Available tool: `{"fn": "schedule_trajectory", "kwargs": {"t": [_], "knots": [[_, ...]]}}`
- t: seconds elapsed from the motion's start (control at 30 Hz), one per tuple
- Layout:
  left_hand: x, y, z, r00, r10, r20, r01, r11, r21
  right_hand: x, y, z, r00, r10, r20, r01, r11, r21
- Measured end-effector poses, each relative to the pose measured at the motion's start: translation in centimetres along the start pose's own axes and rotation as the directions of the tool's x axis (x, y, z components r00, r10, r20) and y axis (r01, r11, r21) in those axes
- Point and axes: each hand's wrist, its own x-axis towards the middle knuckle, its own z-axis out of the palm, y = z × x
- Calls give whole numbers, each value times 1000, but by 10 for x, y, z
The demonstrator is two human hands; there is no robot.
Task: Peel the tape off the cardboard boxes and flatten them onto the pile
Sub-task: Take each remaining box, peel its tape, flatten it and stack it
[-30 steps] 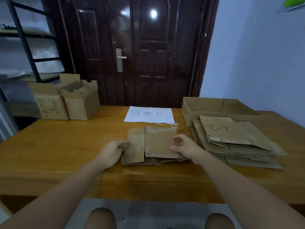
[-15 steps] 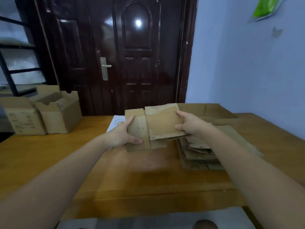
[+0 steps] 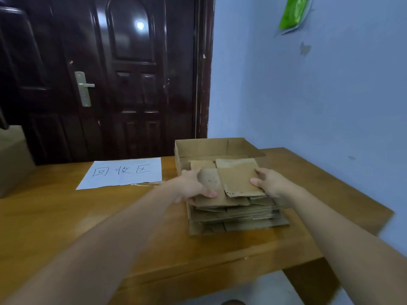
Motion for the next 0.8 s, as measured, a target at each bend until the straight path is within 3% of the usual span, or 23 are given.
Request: {"fn": "schedule_trajectory", "kwargs": {"t": [0.23, 0.37, 0.47, 0.57, 0.67, 0.73, 0.8], "knots": [[9, -11, 17, 996, -90, 27, 87, 992, 93, 10, 16, 27, 998, 45, 38, -40, 994, -105], [10, -8, 26, 993, -63, -98, 85, 968, 235, 11, 9, 23, 996, 74, 56, -57, 964, -260], [12, -14, 33, 988, -34, -151, 111, 835, 540, 8, 4, 20, 993, 118, 17, -97, 883, -460], [15, -18, 33, 970, 139, -199, 54, 674, 736, 9, 8, 21, 994, -71, -78, 14, 822, -570], [19, -15, 35, 947, 318, -43, -157, 577, 801, 9, 8, 32, 954, -301, 21, 282, 867, -411], [21, -13, 37, 940, 319, 122, -293, 571, 767, 6, 4, 42, 945, -315, 84, 325, 898, -296], [21, -14, 39, 942, 272, 199, -328, 604, 727, 3, 2, 52, 952, -279, 122, 304, 895, -327]]}}
